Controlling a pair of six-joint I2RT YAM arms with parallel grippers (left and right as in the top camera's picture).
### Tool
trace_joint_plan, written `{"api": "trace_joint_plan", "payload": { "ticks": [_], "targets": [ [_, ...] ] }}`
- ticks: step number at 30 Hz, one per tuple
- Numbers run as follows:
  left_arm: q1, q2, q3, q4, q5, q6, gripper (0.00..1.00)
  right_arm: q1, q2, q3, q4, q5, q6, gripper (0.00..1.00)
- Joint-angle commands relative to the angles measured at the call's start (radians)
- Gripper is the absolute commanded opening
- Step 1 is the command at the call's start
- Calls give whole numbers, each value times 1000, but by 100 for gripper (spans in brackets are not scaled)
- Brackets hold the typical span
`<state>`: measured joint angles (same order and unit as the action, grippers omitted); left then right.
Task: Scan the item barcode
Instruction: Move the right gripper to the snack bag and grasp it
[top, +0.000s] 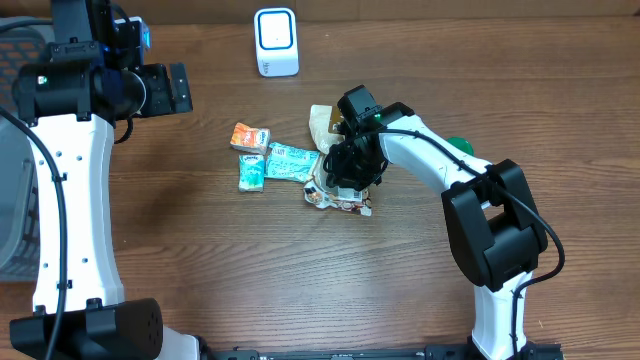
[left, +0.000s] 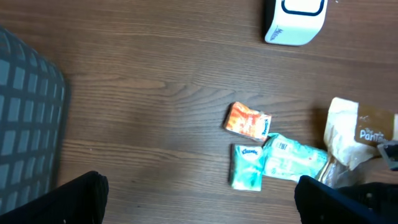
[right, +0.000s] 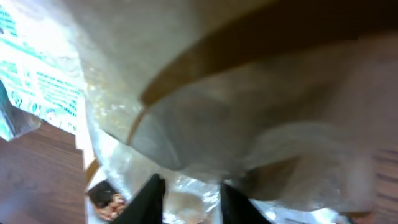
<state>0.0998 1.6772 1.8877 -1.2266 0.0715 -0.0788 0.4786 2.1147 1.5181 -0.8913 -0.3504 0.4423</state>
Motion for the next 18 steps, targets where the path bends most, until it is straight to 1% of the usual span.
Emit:
{"api": "trace_joint_plan", "payload": {
  "ticks": [1,3,4,5,6,7,8,9,11,12,14,16,17,18],
  "targets": [
    [-2,-15,13,5,118,-40,100,-1,31,-16,0,32,-59,34],
    [-3,-12,10,5,166,-40,100,-3,22,4,-10,-4,-108,38],
    [-4,-10,9,4,184,-40,100,-10,10,27,-24,-15,-129,44],
    [-8,-5,3,4,208,-40,100,-15,0,40,-34,-18,-138,45],
    [-13,-1,-3,4,232,-40,94,-22,-15,61,-49,-17,-145,49],
    [-23,8,-8,4,246,-41,81,-36,-38,90,-74,-17,-160,50],
    [-32,17,-11,1,256,-40,71,-50,-58,112,-92,-17,-164,51],
    [-52,32,-17,0,263,-41,63,-74,-86,137,-117,-17,-164,53],
    [-81,53,-22,0,262,-41,56,-108,-121,158,-144,-18,-163,57],
    [-105,74,-23,1,256,-40,49,-126,-138,162,-155,-19,-163,57],
    [-140,114,-23,14,224,-42,38,-150,-151,162,-172,-60,-163,57],
    [-158,159,-23,49,212,-69,33,-138,-142,140,-151,-129,-158,50],
    [-158,176,-23,65,212,-89,32,-124,-136,130,-137,-139,-150,48],
    [-158,196,-23,89,211,-115,32,-90,-119,117,-109,-146,-119,43]
  ]
}}
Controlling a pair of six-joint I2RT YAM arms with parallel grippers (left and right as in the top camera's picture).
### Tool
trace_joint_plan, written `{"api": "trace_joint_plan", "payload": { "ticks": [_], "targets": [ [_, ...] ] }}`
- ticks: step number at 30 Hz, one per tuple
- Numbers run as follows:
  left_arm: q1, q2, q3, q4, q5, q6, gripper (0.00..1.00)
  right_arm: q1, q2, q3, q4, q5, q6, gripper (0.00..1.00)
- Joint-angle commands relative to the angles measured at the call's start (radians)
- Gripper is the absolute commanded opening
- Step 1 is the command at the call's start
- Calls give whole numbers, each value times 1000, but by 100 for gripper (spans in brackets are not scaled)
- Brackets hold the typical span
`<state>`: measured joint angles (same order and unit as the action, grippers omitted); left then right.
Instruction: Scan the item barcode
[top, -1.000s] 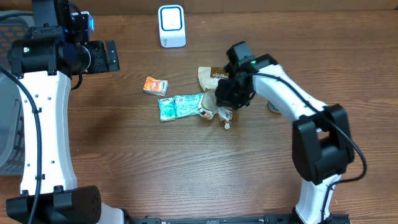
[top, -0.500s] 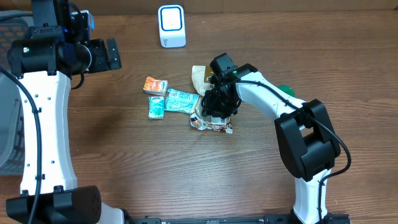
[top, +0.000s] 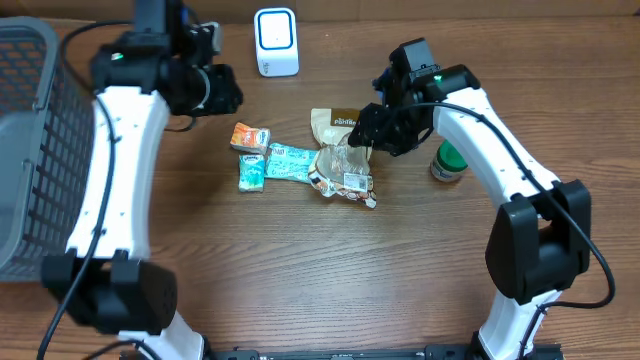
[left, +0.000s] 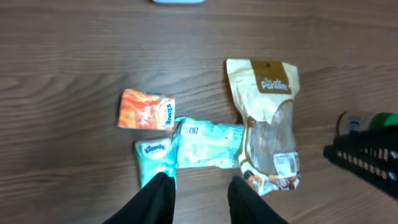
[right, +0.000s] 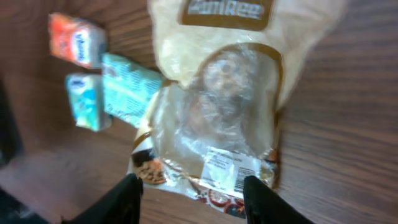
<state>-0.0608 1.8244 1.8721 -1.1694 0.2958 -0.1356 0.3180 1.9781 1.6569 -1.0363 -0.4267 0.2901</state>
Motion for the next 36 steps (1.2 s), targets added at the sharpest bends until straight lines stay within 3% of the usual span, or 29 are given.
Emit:
{"api": "trace_joint_plan", "payload": {
  "ticks": [1,10,14,21,29,32,36],
  "targets": [
    [4,54,-7,42,-14,-64,32,95,33,-23,55,-69,56,41],
    [8,60,-7,39,-48,-50,34,261,144,-23,157,0,182,39],
    [-2,60,-7,35,-48,-43,34,251,143,-23,49,126,182,40],
    [-82,60,-7,84,-49,11,35,110,143,-23,-117,390,181,40],
    [-193,63,-7,173,-93,27,39,-34,143,-23,147,395,147,41],
    [-215,68,-7,191,-94,27,40,-43,143,-21,285,322,148,45],
    [-214,69,-7,188,-116,28,41,-43,143,-2,343,190,153,47]
  ]
}}
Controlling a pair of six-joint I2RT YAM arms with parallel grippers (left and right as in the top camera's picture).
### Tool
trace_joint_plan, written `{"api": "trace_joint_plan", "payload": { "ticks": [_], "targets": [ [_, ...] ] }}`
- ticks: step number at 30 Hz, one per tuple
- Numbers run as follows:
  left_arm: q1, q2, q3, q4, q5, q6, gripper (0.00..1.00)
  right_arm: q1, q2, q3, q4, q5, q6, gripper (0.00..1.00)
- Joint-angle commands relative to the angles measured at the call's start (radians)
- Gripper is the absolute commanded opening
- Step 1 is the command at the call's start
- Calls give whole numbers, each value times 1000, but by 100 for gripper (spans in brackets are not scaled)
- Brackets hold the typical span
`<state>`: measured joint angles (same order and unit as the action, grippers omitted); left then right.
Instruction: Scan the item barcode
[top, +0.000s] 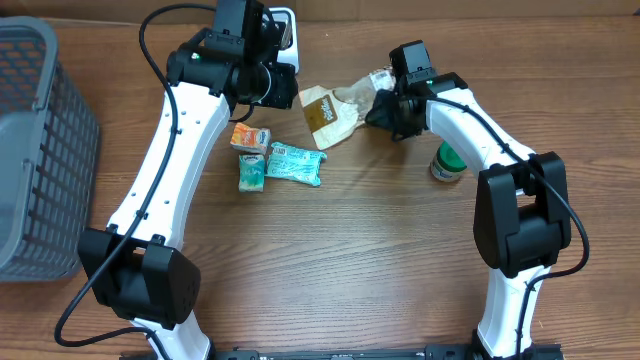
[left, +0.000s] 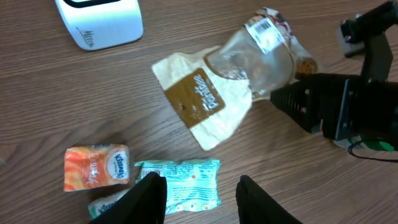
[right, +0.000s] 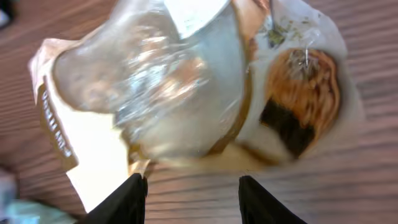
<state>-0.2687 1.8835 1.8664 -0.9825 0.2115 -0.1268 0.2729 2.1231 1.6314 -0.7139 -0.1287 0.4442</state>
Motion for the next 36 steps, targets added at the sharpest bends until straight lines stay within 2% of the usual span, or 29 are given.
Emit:
{"api": "trace_joint_plan", "payload": {
  "ticks": [1,4,7,9,13,23,27,29,30,32,35,36],
  "targets": [
    [-5,9,-1,2,-56,19,41,2,-2,28,44,-137,18,47],
    [-5,10,-1,1,-70,19,43,5,0,23,63,-141,146,53],
    [-5,10,-1,0,-70,19,44,23,16,15,87,-138,288,70],
    [-5,10,-2,0,-70,19,45,42,40,15,118,-133,338,73],
    [-5,10,-2,-4,-70,19,46,53,84,15,131,-71,451,74],
    [-5,10,-2,-20,-69,18,47,40,133,15,208,119,454,74],
    [-6,10,-2,-26,-69,18,47,22,133,15,267,128,449,73],
    [-7,10,-2,-29,-69,18,47,18,133,15,301,128,446,66],
    [-7,10,-2,-33,-70,18,47,18,133,15,325,127,442,42],
    [-6,10,-2,-37,-71,19,47,18,133,15,339,126,439,22],
    [-5,10,-2,-44,-92,18,46,18,133,15,345,99,364,13],
    [-5,10,-2,-45,-92,18,46,19,133,15,338,74,302,6]
  ]
}}
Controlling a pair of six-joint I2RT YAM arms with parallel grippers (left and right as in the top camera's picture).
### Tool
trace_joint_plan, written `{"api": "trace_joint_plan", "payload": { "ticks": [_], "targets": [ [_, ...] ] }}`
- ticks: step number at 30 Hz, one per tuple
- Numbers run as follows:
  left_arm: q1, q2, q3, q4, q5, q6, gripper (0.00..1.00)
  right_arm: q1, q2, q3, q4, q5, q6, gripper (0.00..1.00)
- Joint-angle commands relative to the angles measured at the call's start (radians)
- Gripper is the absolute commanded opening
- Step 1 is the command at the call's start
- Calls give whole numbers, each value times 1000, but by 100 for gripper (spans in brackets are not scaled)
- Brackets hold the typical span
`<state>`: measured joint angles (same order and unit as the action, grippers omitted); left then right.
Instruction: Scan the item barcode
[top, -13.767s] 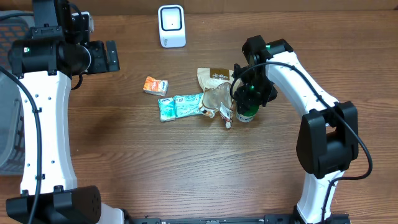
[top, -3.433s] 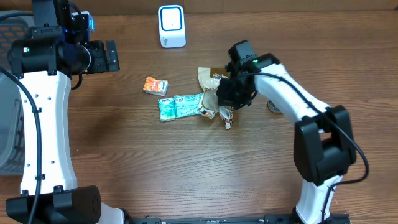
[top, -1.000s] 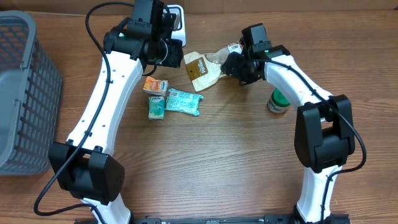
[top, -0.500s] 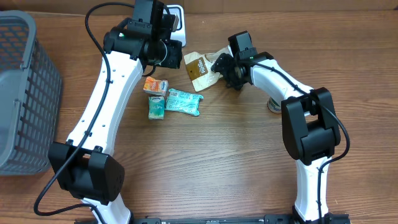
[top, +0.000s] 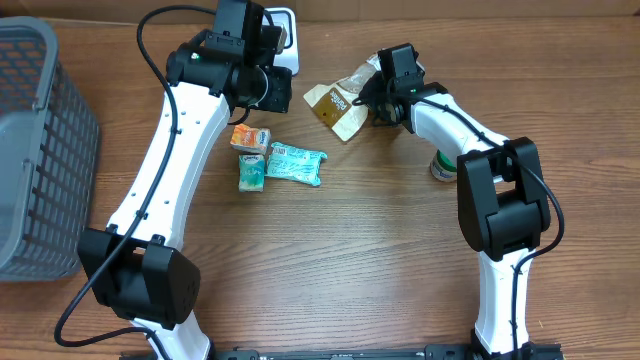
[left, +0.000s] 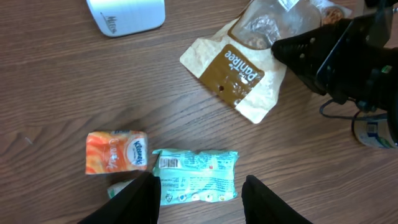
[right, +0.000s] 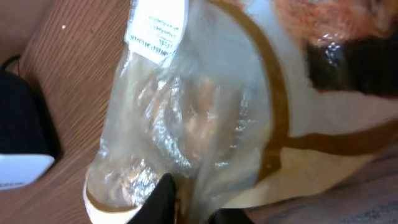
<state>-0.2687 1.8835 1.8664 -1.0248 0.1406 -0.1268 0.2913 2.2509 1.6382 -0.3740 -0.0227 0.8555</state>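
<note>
The snack pouch (top: 338, 102), tan and clear with a brown band, lies tilted just right of the white scanner (top: 283, 22). My right gripper (top: 383, 88) is shut on its clear end. Up close, its fingers (right: 165, 198) pinch the crinkled film, and the white barcode label (right: 157, 23) faces up. In the left wrist view the pouch (left: 239, 70) lies right of the scanner (left: 126, 14). My left gripper (top: 268, 88) hangs open in front of the scanner, and its fingers (left: 134, 200) straddle the teal wipes pack (left: 196, 177).
An orange tissue pack (top: 250, 137), a small teal pack (top: 252, 173) and the teal wipes (top: 297, 163) lie left of centre. A green-capped bottle (top: 446, 163) stands by the right arm. The grey basket (top: 40, 150) fills the left edge.
My right gripper's fingers were apart at the pouch and are now shut on its clear end. Gripper and pouch sit slightly farther back and left, with the pouch turned. The left gripper barely moved.
At first my right gripper was down on the pouch in the pile, and the left arm was far left by the basket. Then the right gripper was open above the flat pouch with the left over the packs. Later the pouch was near the scanner, where it is now gripped.
</note>
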Motion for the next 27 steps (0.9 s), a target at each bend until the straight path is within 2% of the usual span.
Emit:
{"api": "trace_joint_plan", "payload": {
  "ticks": [1,4,7,8,10,13,16,21,23,27],
  "targets": [
    [-5,10,-2,-3,-20,18,46,0,5,8,-7,-50,-139,4],
    [-6,10,-2,-3,-20,18,46,-8,-1,9,-53,-171,-272,4],
    [-6,10,-2,-4,-18,18,45,-40,-41,9,-135,-475,-507,4],
    [-6,10,-2,-5,-18,18,45,-47,-54,10,-161,-523,-544,4],
    [-6,10,-2,-11,-17,18,39,-68,-101,17,-275,-624,-676,4],
    [-6,10,-2,-29,-6,18,36,-93,-153,25,-454,-633,-855,4],
    [-6,10,-11,-61,83,18,34,-114,-157,21,-583,-614,-985,4],
    [-7,14,-135,-4,293,-27,25,-119,-152,-23,-590,-564,-994,4],
    [-7,19,-251,111,385,-90,19,-117,-152,-43,-565,-566,-975,4],
    [-7,24,-426,337,475,-235,10,-117,-151,-76,-530,-567,-924,4]
  ]
}}
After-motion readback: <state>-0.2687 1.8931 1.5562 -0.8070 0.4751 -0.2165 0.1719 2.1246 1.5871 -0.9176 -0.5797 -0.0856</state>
